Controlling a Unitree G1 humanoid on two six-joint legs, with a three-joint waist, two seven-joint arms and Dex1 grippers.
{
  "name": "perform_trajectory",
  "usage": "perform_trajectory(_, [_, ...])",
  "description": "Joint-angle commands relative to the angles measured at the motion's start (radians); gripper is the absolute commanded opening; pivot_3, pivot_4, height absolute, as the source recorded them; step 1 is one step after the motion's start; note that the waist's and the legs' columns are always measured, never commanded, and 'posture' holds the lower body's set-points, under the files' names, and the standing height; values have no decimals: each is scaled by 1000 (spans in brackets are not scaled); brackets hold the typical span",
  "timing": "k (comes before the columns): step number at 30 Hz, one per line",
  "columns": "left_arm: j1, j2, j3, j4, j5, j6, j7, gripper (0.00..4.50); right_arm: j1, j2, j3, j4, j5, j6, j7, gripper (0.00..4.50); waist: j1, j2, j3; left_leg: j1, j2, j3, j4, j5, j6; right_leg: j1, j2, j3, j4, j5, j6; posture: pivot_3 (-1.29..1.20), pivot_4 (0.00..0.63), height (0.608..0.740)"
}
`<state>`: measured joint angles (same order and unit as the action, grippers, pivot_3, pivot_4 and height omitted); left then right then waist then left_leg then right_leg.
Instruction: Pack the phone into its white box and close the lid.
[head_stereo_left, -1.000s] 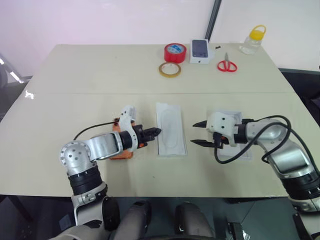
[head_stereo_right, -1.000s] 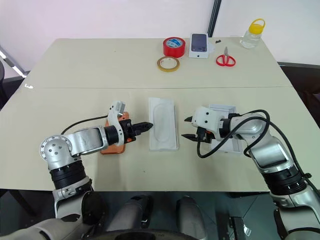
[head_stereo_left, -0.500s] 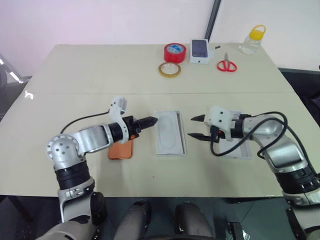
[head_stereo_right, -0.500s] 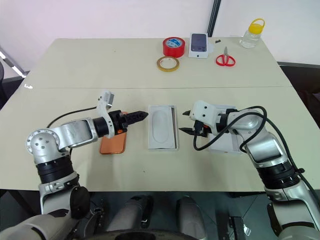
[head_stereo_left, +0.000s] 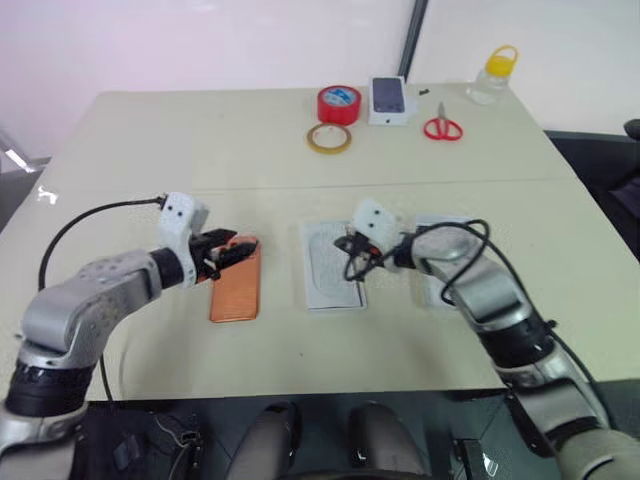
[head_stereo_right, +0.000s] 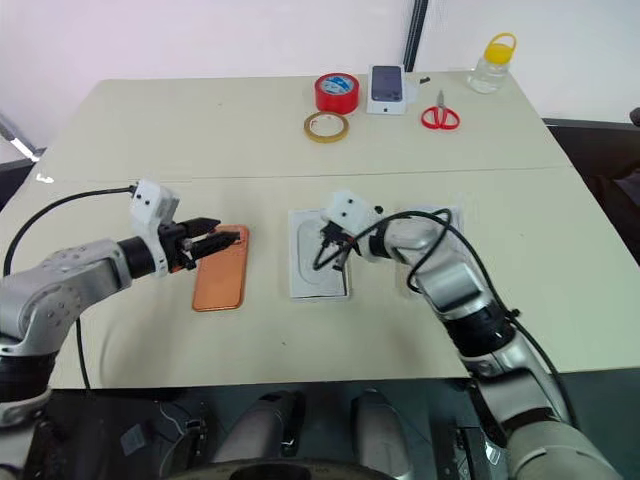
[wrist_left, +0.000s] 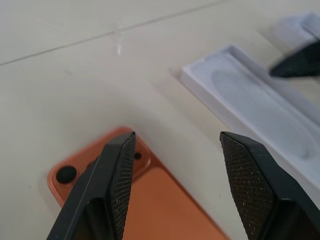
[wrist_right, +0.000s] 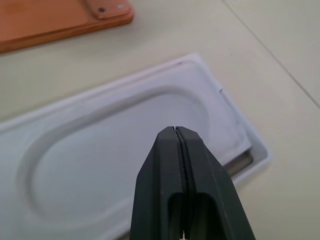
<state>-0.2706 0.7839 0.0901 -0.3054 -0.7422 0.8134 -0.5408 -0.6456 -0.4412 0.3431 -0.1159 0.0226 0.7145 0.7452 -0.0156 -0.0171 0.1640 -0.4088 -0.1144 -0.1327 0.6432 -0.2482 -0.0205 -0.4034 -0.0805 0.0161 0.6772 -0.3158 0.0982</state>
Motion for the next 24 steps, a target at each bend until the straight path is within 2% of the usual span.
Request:
perform_trajectory(1, [70, 47, 17, -30, 43, -88, -135, 2846, -54, 58, 8, 42, -16, 13, -48, 20, 0, 0, 0, 0, 0, 0, 0, 0, 0, 0, 0, 0, 0, 0, 0, 0, 150, 740])
perform_trajectory(4, [140, 67, 29, -49, 63, -134, -208, 2846, -78, 105, 12, 90, -23, 18, -74, 20, -2, 1, 0, 0, 0, 1, -1, 0, 0, -1, 0, 1, 0, 0, 0, 0, 150, 740])
perform_trajectory(9, [192, 49, 25, -72, 93, -147, -221, 2846, -112, 161, 47, 214, -77, 27, -138, 20, 0, 1, 1, 0, 0, 1, -1, 0, 0, -2, 0, 1, 0, 0, 0, 0, 150, 740])
perform_trajectory(18, [262, 9, 37, -172, 80, -132, -224, 2846, -62, 79, 92, 112, -141, 117, -130, 20, -2, 1, 1, 0, 0, 1, -1, 0, 0, -2, 1, 1, 2, 0, 0, 0, 150, 740])
perform_trajectory(24, [261, -1, 29, -167, 100, -134, -214, 2846, -39, 30, 107, 27, -159, 164, -121, 20, -1, 1, 1, 0, 0, 1, -1, 0, 0, -2, 1, 2, 3, 0, 0, 0, 150, 740])
